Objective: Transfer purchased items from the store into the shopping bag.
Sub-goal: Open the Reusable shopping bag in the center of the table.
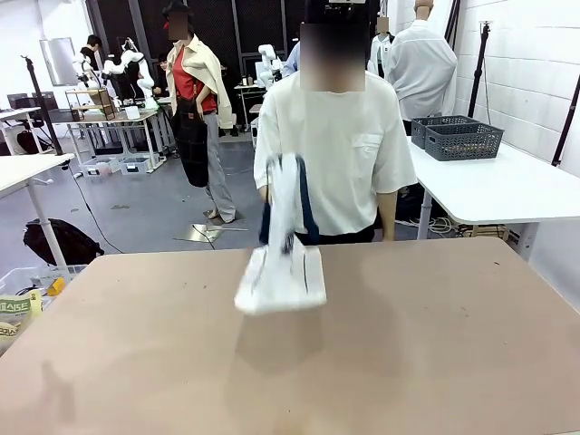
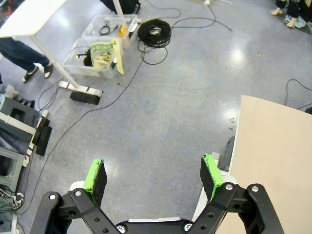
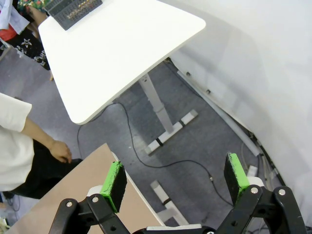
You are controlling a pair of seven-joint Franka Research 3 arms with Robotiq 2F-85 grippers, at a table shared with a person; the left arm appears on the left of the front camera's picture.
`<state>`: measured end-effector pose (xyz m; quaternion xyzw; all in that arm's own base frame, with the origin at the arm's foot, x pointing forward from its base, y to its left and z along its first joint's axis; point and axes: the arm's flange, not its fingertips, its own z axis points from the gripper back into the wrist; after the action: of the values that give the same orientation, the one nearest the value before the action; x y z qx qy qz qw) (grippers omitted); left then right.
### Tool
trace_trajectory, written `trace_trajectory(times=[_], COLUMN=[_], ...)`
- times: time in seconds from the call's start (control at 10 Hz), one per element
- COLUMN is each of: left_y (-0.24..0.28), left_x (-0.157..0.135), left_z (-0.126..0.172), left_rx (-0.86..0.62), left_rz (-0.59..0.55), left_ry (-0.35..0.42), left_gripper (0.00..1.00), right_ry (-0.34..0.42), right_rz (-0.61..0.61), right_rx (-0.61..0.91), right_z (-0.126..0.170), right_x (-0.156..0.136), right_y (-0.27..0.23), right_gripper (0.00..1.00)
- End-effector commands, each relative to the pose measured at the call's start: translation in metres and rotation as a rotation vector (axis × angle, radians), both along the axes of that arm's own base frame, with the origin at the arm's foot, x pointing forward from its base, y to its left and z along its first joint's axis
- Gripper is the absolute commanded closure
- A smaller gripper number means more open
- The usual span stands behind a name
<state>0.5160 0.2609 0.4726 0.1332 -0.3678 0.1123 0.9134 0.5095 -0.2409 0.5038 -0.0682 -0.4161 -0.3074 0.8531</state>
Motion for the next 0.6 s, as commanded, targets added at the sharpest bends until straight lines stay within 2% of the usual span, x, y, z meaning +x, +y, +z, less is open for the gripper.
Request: trace_trajectory(times=[0.0, 0.5], left_y=[0.0012, 0.0012], left_x=[-0.0002, -0.0002], left_z=[0.0012, 0.0012], left_rx=[0.008, 0.008], left_rz=[-0.005, -0.005], left_ry=[0.0, 0.0], left_gripper=[0.0, 0.0], right_ry=[-0.006, -0.006], right_rz=[0.012, 0.012], right_rx=[-0.01, -0.01], right_z=[0.0014, 0.0014], right_x=[-0.0013, -0.0013], right_y=[-0.0041, -0.0041], right_gripper=[0.0, 0.0])
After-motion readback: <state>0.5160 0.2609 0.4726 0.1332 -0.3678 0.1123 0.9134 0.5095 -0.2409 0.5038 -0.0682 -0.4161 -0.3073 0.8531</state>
